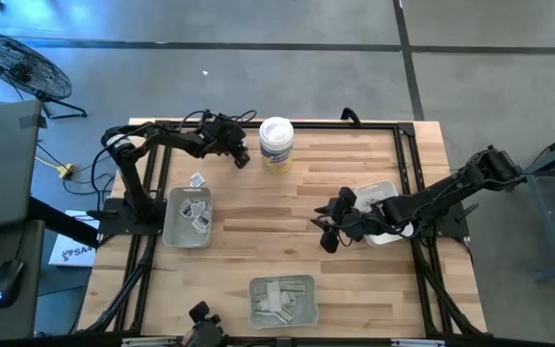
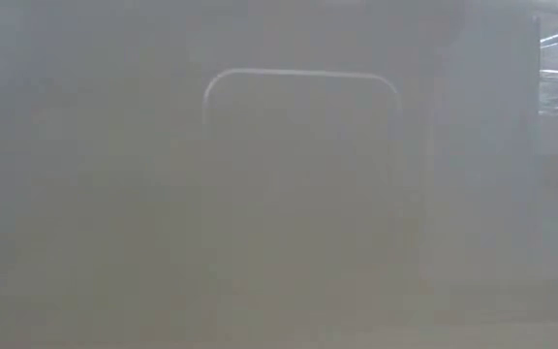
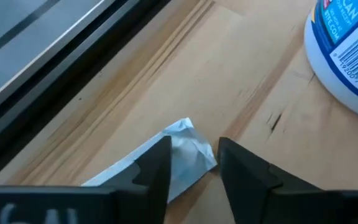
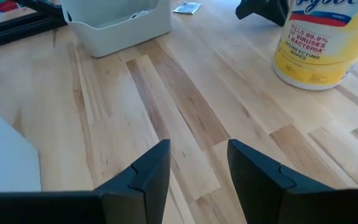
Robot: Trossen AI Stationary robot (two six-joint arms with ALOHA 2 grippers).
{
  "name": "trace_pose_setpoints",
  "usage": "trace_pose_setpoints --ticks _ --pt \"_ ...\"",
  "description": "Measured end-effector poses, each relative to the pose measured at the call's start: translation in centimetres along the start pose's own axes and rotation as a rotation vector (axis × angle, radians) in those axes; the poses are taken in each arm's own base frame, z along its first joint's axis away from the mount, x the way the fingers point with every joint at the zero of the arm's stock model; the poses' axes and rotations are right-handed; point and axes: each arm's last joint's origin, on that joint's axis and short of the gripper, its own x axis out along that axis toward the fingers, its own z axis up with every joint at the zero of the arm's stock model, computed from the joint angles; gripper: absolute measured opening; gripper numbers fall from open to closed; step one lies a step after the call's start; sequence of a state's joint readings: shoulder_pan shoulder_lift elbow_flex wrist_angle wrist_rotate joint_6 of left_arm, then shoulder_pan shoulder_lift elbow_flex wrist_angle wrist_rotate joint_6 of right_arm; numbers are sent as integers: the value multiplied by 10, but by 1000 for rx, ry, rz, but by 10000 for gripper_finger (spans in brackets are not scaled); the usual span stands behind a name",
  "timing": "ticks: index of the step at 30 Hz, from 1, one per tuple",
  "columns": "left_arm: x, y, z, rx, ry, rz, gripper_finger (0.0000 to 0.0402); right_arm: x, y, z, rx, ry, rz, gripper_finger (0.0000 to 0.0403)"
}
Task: Pick & Place First Aid Supplies
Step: Put the green bandage pack into the bottom gray bin
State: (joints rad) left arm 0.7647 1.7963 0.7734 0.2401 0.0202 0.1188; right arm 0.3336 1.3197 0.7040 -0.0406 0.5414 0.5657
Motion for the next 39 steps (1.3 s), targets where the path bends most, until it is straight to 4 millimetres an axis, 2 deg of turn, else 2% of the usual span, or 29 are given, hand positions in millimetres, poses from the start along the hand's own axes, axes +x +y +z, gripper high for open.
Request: trace_pose_setpoints --ticks 3,6,8,12,15,18,22,25,29,34,39 --pt "0 0 0 3 5 10 89 -1 1 -1 17 1 4 154" --pt "0 0 0 5 8 26 30 -2 3 -2 30 3 12 154" --pt "0 1 -1 4 9 34 9 -3 4 -3 35 4 19 154" --pt "-4 1 1 -13 12 25 15 -6 9 -5 40 9 38 154" --pt "-16 0 4 -51 21 -41 4 -8 12 -7 50 16 58 154" --pt "-37 -3 13 -69 4 -144 4 -10 15 -9 57 33 87 154" --pt "-71 -19 25 -39 -36 -304 2 -12 19 -12 70 45 111 154" --pt "-101 -41 37 29 -112 -432 1 -14 20 -13 64 42 112 154" --pt "-137 -80 40 139 -151 -553 1 -14 20 -13 65 39 109 154" --pt "-174 -137 30 285 -177 -723 1 -14 19 -12 64 23 83 154" --pt "-207 -204 14 426 -278 -926 1 -13 16 -12 54 0 19 154"
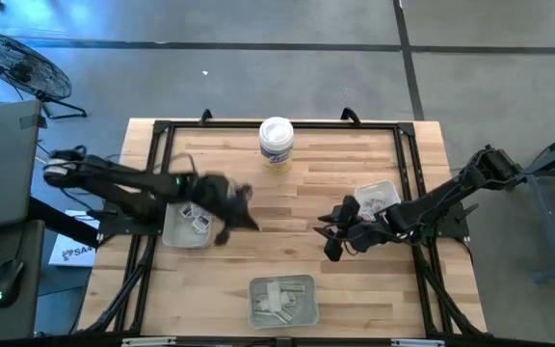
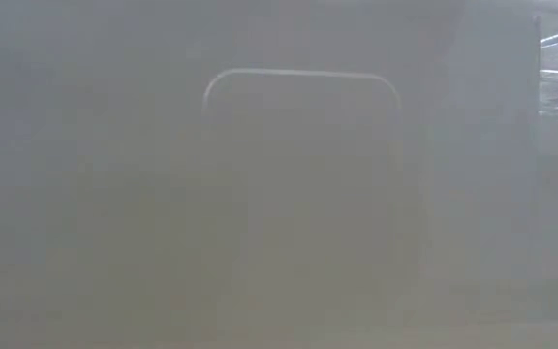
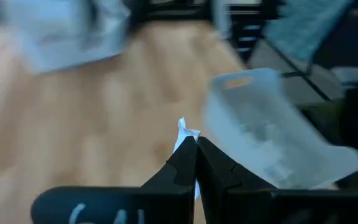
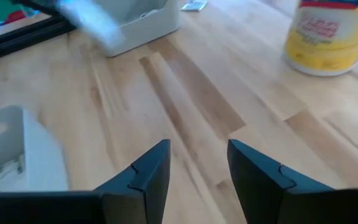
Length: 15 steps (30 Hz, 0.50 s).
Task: Pick & Place First Aid Supplies
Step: Put the green bandage pack into the bottom gray bin
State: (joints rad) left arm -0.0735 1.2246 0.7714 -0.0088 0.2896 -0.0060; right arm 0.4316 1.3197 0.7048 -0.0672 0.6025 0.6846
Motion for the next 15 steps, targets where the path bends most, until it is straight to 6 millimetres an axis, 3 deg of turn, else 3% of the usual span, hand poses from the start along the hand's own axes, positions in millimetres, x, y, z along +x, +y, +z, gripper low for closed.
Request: trace_pose_setpoints --ticks 6,11,15 --pt "34 -78 0 147 -115 -108 1 0 0 2 12 -27 -9 154" --pt "56 -118 -11 168 -168 -80 1 0 5 2 25 -45 18 153" --pt "74 -142 -6 196 -171 -84 1 -1 12 2 44 -83 44 153"
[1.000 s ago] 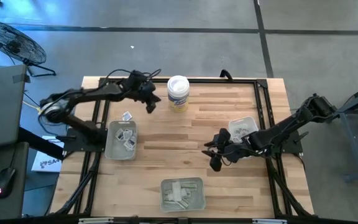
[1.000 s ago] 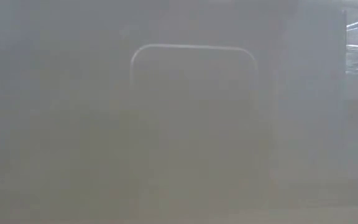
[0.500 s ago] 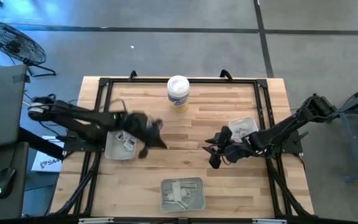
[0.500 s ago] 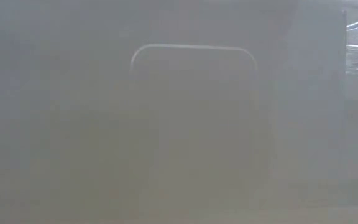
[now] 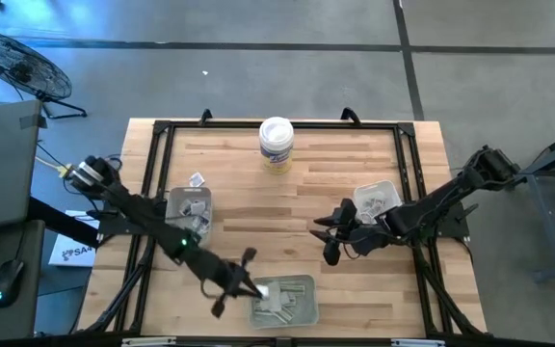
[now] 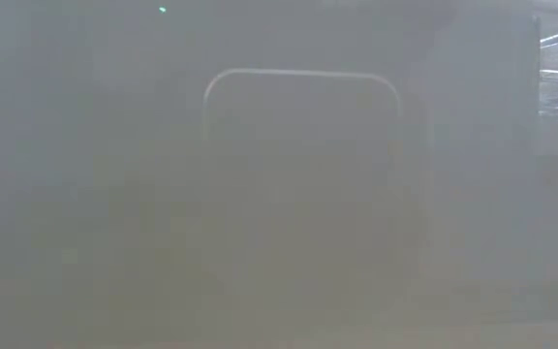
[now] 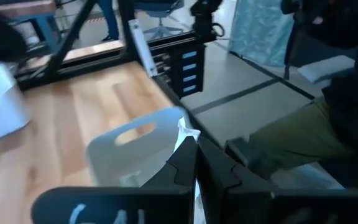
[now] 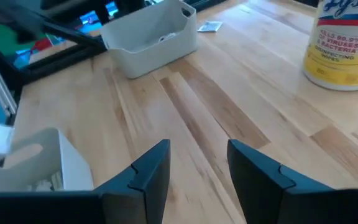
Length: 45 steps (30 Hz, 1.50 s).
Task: Pick & Place First Aid Supplies
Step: Put the green bandage pack into the bottom gray bin, then put the blue alcohol pad into the top gray bin
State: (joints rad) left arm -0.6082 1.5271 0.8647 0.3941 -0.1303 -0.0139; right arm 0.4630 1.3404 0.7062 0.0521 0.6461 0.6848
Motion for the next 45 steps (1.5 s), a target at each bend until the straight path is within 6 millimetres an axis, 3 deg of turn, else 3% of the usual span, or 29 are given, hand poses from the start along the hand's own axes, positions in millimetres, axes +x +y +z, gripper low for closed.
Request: trace_pose_setpoints --ticks 4,8,15,21,32,41,45 --pt "26 -14 4 42 10 -20 1 -2 6 -5 6 3 26 153" --pt "53 -20 -8 52 82 -19 1 -4 12 -12 27 23 51 153" --pt "72 -19 -20 4 313 100 1 -13 23 -26 29 54 97 153" --pt "69 -18 -17 5 442 134 10 -17 26 -29 18 28 82 153" --pt "61 -18 -14 -3 532 108 108 -17 26 -28 24 20 80 153" --pt "22 -11 18 19 544 145 83 -17 27 -27 31 0 72 154" --pt "-1 -4 11 74 626 260 44 -12 23 -24 42 -8 50 154"
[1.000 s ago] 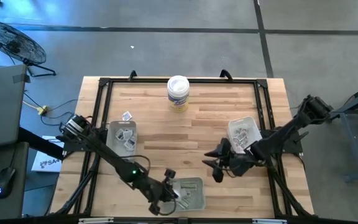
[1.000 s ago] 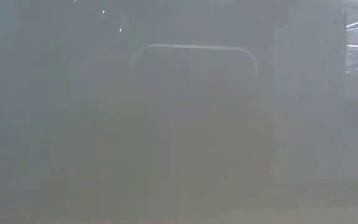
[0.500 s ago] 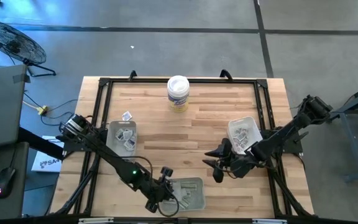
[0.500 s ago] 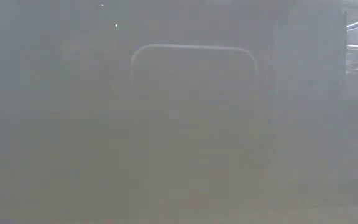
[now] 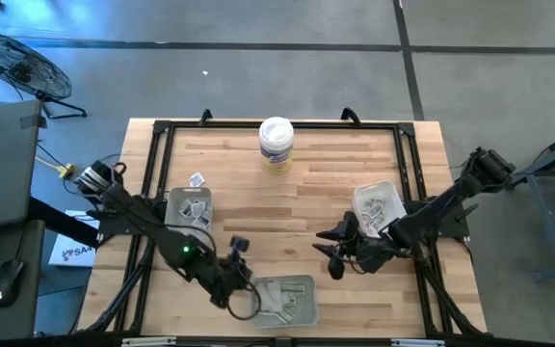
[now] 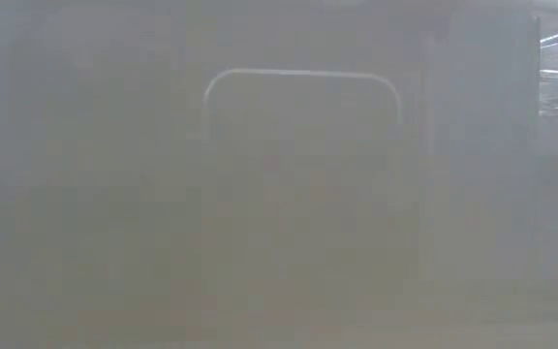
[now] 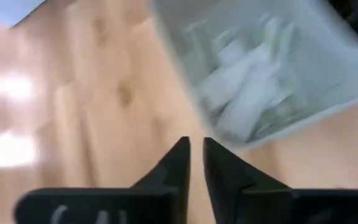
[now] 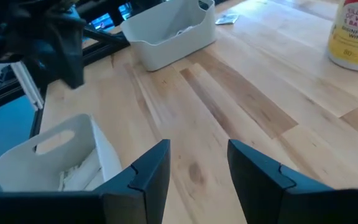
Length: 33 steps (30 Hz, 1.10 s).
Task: Pick & Place First Aid Supplies
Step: Put the blue alcohol pad into the top gray bin
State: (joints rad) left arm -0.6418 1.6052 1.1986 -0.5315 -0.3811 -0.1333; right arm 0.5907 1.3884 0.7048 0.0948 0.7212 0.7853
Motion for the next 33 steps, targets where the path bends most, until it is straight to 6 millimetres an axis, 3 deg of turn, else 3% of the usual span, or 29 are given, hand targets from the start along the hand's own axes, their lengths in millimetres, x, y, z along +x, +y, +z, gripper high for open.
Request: trace_pose_setpoints --ticks 4,8,12,21,33 --pt "-3 12 -26 -17 12 123 6 10 -9 8 27 29 -3 154" --pt "-3 27 -55 -94 11 291 11 24 -25 19 14 45 -41 154" --pt "2 40 -73 -128 -49 300 13 38 -46 34 -17 25 -117 154" --pt "10 76 -92 -222 -126 248 13 58 -94 61 31 -27 -320 154" --pt "-15 132 -116 -371 -251 248 14 61 -120 66 48 8 -437 154"
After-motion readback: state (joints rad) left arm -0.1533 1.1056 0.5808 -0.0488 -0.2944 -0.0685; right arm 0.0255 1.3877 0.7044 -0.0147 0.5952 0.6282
